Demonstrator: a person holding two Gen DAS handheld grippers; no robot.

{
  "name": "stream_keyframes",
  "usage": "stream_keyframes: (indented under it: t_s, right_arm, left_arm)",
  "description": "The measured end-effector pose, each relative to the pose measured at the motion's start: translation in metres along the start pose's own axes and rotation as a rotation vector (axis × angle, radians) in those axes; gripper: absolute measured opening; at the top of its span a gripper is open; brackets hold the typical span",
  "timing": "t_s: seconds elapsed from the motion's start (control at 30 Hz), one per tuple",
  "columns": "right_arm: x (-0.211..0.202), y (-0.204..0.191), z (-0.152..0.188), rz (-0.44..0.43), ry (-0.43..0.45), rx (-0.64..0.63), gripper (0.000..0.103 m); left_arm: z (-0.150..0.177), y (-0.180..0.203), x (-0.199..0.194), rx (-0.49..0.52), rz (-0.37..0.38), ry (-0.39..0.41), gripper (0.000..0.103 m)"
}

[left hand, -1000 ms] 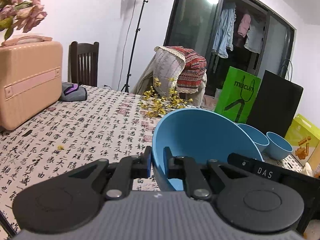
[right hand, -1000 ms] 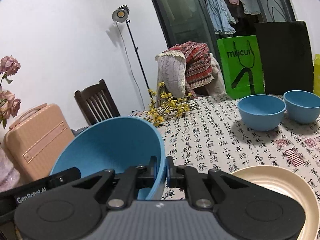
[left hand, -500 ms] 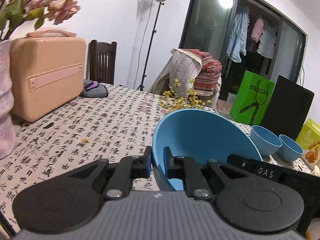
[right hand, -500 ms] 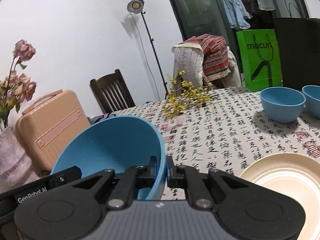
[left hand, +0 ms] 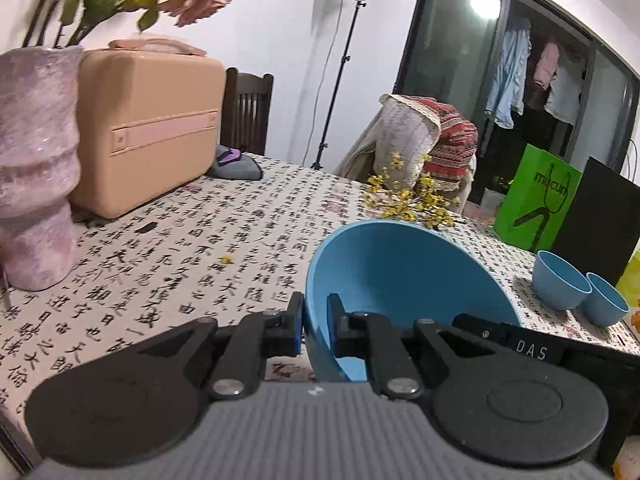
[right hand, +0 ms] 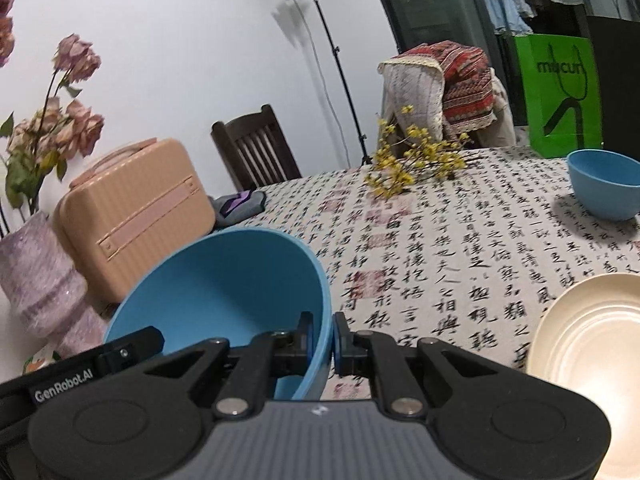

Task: Organize plates and bowls
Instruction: 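Lower the held blue bowl with both grippers toward the tablecloth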

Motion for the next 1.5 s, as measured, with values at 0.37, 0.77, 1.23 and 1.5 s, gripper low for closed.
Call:
stream_keyframes:
  t_s: [0.37,0.77,1.23,1.5]
  right_arm:
    - [0.014,-0.023,0.015,-0.040,-0.048,-0.017,0.010]
    - [0.029,-0.034,0.030,-0.038,-0.097,-0.039,0.010]
    - [0.039,-0.029,0.038,-0.033,-0.143,-0.029,0.012]
    - [0.044,-0.027,0.040,-0.033,-0.159,-0.022,0.013]
  left_arm:
    - [0.008,-0.030,-0.005,-0.025,-0.047,-0.014,0.012]
    - [0.022,-0.050,0.003,-0.056,-0.060,-0.055,0.012]
    - [0.034,-0.054,0.011,-0.066,-0.057,-0.097,0.011]
    - [0.039,-0.057,0.016,-0.078,-0.057,-0.115,0.011]
Point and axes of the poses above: each gripper's, at about its wrist camera, not at the fingertips, and x roughly the way its jaws point, y to its right, z to its underside, the point moved 7 cm from there along x, roughly the way its jaws point, and after that the axes turned 2 degrees about -z, right-handed, at the moved point
